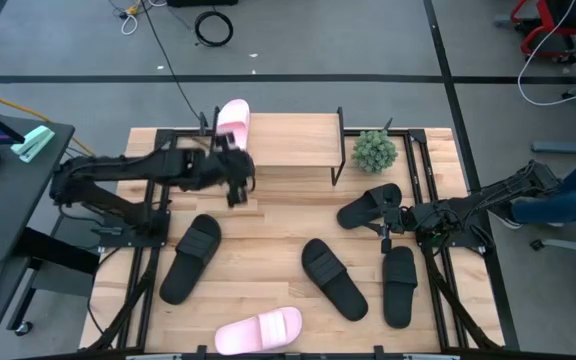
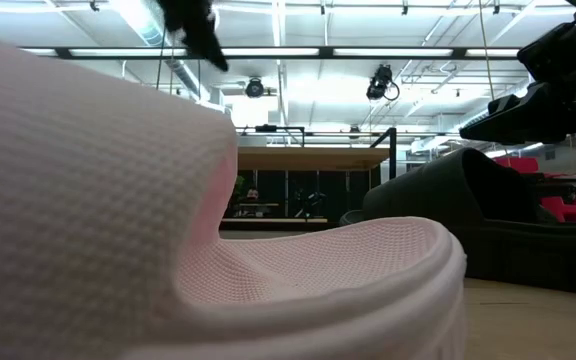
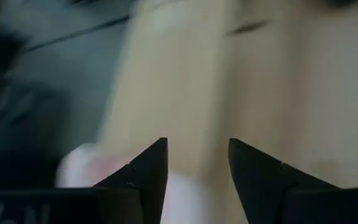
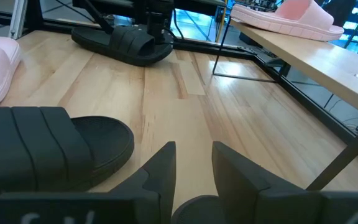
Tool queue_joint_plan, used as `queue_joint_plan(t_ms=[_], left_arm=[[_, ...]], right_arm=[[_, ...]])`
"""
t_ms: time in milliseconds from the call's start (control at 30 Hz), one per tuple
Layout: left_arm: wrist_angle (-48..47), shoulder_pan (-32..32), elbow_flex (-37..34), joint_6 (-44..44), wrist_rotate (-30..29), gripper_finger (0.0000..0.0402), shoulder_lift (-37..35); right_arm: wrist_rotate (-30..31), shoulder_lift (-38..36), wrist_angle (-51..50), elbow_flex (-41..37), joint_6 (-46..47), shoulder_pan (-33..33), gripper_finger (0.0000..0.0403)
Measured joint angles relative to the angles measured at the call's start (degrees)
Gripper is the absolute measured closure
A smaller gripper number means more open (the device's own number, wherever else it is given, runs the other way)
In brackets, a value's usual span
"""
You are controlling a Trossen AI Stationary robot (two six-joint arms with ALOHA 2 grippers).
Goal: Pick and place slides into the shelf
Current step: Put the pink slipper on the shelf
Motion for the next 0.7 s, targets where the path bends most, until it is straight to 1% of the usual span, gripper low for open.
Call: queue_joint_plan(t_ms=[133, 200, 267, 333, 400, 533, 700], left_arm=[[-0.07, -8.63, 0.2, -2.33, 10.2, 0.0229, 0.0], [0.53, -13.15, -0.68, -4.02, 13.7, 0.0232, 0.04], [0.7, -17.46, -1.52, -7.31, 15.88, 0.0235, 0.75], [1.42, -21.73, -2.34, -11.56, 16.18, 0.0238, 1.82], [2.89, -25.73, -3.14, -14.63, 16.12, 0.0241, 3.28], [8.38, -31.85, -4.98, -16.8, 16.1, 0.024, 7.64], [14.2, -35.77, -5.31, -15.22, 15.77, 0.0241, 15.02]], right_arm=[[0.0, -0.02, 0.0, 0.0, 1.31, 0.0, 0.0293], [-0.01, -0.01, 0.01, 0.0, 5.78, 0.0, 0.0293], [-0.01, 0.0, 0.03, 0.0, 12.65, 0.0, 0.0293], [-0.02, -0.01, 0.16, 0.0, 19.32, 0.0, 0.0293], [-0.02, -0.02, 0.22, 0.0, 23.98, 0.0, 0.0293], [-0.02, -0.02, 0.22, 0.02, 27.31, 0.0, 0.0293], [0.0, -0.02, 0.78, 0.02, 30.58, 0.0, 0.0293]])
